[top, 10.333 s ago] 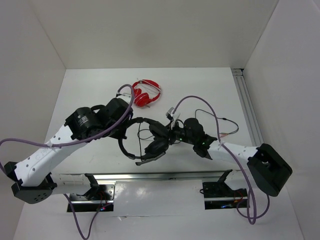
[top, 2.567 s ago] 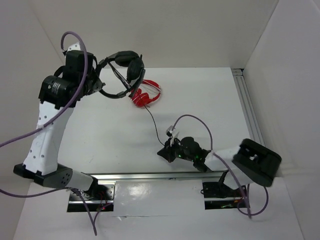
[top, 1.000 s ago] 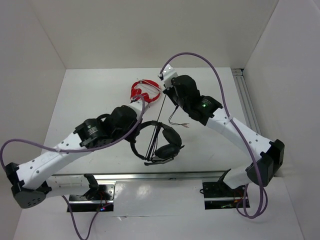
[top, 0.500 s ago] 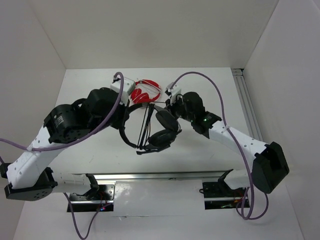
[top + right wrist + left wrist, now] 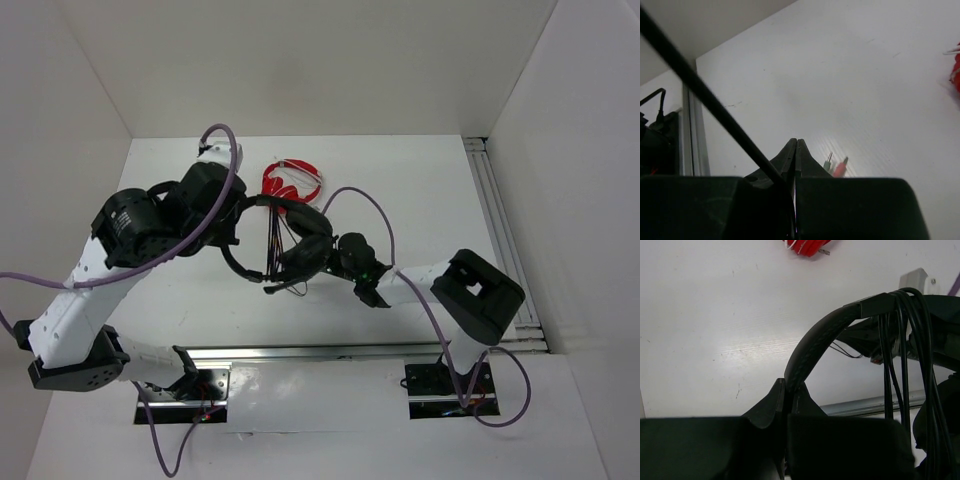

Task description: Wrap the headphones

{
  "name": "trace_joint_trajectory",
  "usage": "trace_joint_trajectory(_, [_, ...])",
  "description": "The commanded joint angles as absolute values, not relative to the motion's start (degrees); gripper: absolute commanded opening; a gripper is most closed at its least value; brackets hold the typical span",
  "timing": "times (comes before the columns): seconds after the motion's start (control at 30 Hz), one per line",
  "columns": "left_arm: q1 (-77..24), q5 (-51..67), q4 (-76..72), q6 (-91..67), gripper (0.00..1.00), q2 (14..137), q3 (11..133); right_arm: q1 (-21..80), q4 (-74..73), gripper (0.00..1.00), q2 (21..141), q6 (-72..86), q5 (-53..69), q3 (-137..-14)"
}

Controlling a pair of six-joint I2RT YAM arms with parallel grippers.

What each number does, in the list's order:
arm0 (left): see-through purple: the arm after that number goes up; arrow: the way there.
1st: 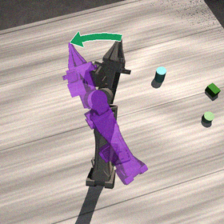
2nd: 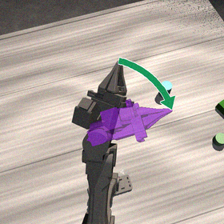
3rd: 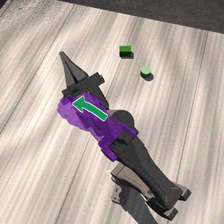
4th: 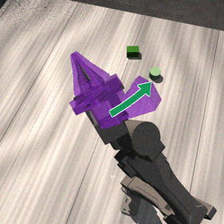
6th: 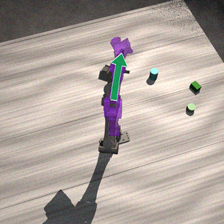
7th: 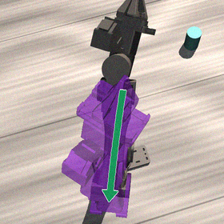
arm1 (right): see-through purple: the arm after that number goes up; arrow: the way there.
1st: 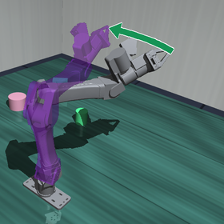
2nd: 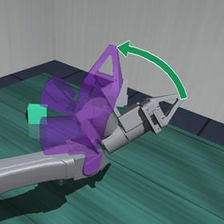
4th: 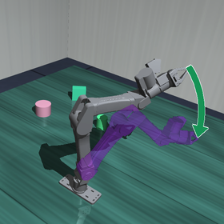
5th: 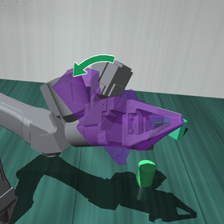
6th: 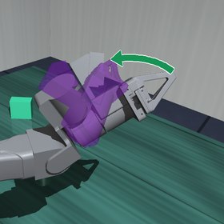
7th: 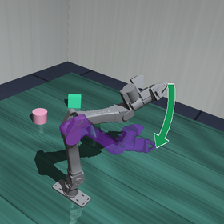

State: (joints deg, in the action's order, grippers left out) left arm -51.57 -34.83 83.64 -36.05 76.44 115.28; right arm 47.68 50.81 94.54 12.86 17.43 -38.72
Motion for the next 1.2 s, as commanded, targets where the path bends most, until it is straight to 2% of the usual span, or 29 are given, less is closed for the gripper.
trace_joint_trajectory(0.0, [-48.7,-40.8,68.9,-43.0,0.0,73.1,119.3,49.1,52.3,0.06,98.2,16.2,17.1,-34.3])
trace_joint_trajectory(0.1, [-48.2,-39.0,66.7,-43.0,0.0,71.4,115.6,49.7,54.8,0.06,100.5,16.8,17.1,-33.6])
trace_joint_trajectory(0.17, [-47.6,-38.1,65.5,-43.0,0.0,70.6,114.0,49.7,56.5,0.09,101.2,18.0,18.6,-33.6])
trace_joint_trajectory(0.23, [-47.6,-36.6,65.0,-43.0,0.0,70.6,113.5,49.7,57.3,0.17,101.9,18.6,19.2,-33.6])
trace_joint_trajectory(0.4, [-47.6,-35.9,65.0,-43.0,0.0,70.0,113.5,49.7,59.0,0.23,101.9,19.8,19.9,-33.6])
trace_joint_trajectory(0.77, [-47.6,-33.5,65.0,-44.0,0.0,68.8,112.3,49.2,58.4,0.23,103.1,20.3,18.2,-36.3])
trace_joint_trajectory(0.9, [-47.6,-32.7,65.0,-44.6,0.0,67.6,110.2,48.0,59.8,0.28,105.1,21.5,16.7,-38.4])
trace_joint_trajectory(1.0, [-47.6,-32.2,64.4,-44.6,0.0,66.5,109.7,48.0,59.9,0.28,105.6,22.1,13.9,-39.1])
trace_joint_trajectory(1.17, [-47.6,-32.2,64.4,-45.2,0.0,65.3,109.2,48.5,62.5,0.44,106.2,23.7,7.7,-38.5])
